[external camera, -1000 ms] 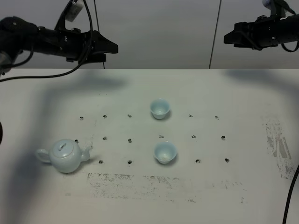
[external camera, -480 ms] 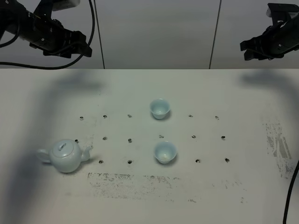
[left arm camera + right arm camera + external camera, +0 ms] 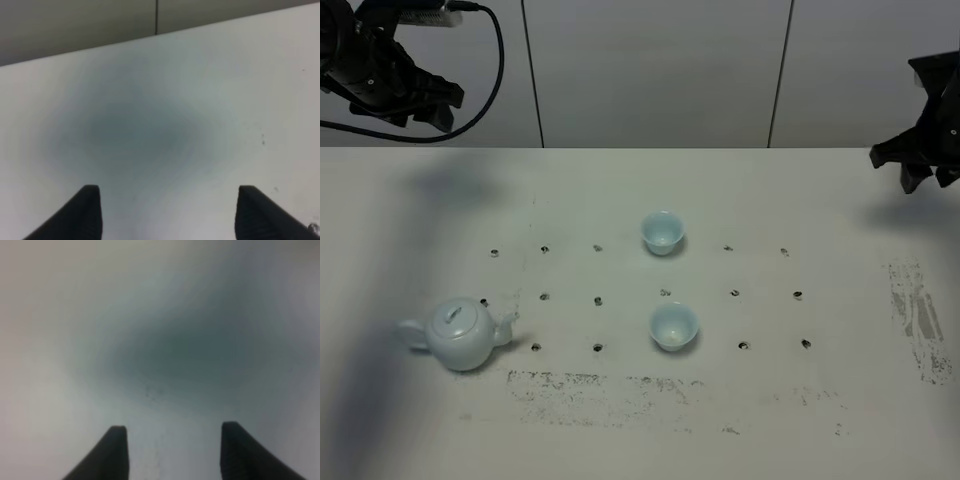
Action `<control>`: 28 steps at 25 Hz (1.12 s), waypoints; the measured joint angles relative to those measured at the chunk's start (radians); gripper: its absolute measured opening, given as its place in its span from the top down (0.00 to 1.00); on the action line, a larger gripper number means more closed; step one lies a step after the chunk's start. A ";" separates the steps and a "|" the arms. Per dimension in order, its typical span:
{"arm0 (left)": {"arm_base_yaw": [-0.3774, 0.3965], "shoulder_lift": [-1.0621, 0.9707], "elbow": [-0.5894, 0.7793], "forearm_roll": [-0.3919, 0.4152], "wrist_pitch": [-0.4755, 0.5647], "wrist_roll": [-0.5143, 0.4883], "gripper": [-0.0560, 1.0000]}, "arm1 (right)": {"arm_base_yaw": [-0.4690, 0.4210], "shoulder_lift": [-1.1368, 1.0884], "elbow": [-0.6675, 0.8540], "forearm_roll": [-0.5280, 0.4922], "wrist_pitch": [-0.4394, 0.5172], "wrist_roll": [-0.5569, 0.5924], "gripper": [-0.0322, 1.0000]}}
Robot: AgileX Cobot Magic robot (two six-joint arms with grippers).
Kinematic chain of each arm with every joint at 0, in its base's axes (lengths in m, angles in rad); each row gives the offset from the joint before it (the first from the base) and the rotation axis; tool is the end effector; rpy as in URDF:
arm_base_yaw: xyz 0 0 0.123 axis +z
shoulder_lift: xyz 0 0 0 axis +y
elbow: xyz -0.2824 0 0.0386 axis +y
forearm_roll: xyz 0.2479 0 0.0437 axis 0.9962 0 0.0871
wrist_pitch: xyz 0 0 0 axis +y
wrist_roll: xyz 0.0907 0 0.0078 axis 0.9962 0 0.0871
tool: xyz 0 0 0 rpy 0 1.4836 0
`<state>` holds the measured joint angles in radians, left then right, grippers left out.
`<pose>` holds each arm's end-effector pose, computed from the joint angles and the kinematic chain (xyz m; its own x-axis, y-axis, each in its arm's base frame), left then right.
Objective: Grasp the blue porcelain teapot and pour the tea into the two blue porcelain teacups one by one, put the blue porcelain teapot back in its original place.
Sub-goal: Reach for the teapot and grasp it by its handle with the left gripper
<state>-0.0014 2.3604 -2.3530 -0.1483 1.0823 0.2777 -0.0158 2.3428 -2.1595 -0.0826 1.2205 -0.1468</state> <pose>0.5247 -0.0126 0.2604 -0.8074 0.2056 -0.5530 0.2439 0.9698 0.0045 0.4990 -0.0149 0.2083 -0.9588 -0.1587 -0.2356 -0.1339 0.9840 -0.1179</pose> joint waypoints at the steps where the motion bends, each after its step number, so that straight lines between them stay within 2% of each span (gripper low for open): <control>1: 0.000 -0.029 0.037 0.003 -0.010 0.000 0.39 | -0.001 -0.015 0.035 -0.005 0.000 0.006 0.55; 4: 0.000 -0.136 0.205 0.019 -0.068 0.000 0.43 | -0.008 -0.076 0.137 -0.013 -0.002 0.023 0.55; 10: 0.000 -0.320 0.574 0.053 -0.284 0.009 0.44 | -0.007 -0.253 0.376 -0.024 -0.006 0.059 0.56; 14: 0.000 -0.366 0.746 0.049 -0.418 0.037 0.44 | -0.007 -0.416 0.557 -0.022 -0.090 0.077 0.57; 19: 0.000 -0.398 0.872 0.034 -0.553 0.049 0.46 | -0.007 -0.625 0.781 -0.020 -0.200 0.100 0.57; 23: -0.014 -0.448 0.916 0.034 -0.626 0.069 0.49 | -0.007 -0.794 0.933 0.002 -0.225 0.117 0.57; 28: -0.077 -0.526 0.948 0.034 -0.668 0.106 0.50 | -0.007 -1.043 1.127 0.048 -0.237 0.118 0.57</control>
<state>-0.0780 1.8340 -1.4047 -0.1142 0.4143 0.3832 -0.0232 1.2999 -1.0327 -0.0350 0.9832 -0.0287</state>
